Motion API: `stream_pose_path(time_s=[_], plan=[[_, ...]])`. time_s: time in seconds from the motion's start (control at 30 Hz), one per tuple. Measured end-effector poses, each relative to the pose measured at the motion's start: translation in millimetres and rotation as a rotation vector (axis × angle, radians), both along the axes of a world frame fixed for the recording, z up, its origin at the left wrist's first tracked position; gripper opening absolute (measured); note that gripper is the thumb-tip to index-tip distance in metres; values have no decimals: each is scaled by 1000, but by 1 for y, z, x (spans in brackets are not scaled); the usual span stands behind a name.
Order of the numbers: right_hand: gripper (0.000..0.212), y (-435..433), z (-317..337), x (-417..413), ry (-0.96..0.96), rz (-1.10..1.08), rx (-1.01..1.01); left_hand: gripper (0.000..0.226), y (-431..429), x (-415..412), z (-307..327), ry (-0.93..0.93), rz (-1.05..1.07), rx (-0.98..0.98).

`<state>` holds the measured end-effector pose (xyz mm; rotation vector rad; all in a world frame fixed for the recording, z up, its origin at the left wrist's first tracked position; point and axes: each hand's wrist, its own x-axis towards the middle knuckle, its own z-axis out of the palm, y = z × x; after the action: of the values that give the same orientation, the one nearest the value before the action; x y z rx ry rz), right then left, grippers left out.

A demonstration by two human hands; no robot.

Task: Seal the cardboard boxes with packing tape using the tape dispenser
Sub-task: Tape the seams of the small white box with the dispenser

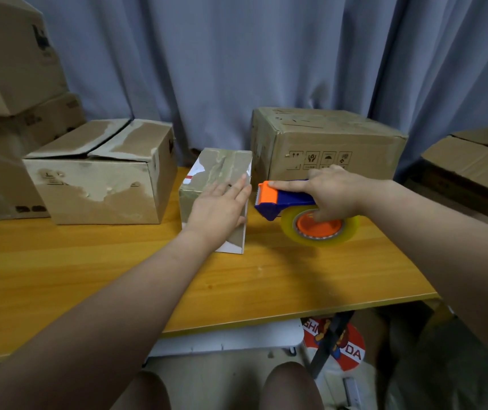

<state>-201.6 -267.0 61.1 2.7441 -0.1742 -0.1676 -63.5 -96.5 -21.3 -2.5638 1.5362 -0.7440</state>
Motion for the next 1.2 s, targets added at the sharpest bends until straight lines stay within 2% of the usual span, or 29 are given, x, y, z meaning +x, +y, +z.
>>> stream_pose_path(time_s=[0.2,0.43,0.63,0.83,0.9,1.07,1.2], plan=[[102,-4,-29,-16,-111,-74,323,60,-1,5,-7,122,-115,-144],[94,-15,-38,-46,-276,0,139,57,3,8,-14,111,-136,-227],[86,-32,-40,-76,-203,-78,-22,57,-3,6,-11,126,-78,-256],[80,-7,-32,-47,-39,-114,-91,55,-6,10,-14,173,-76,-307],[82,3,-30,-35,53,-169,-40,52,-7,11,-18,180,-91,-348],[85,22,-25,-1,271,-307,259,51,-7,14,-24,170,-113,-406],[85,27,-26,16,336,-313,353,51,-6,15,-24,178,-131,-416]])
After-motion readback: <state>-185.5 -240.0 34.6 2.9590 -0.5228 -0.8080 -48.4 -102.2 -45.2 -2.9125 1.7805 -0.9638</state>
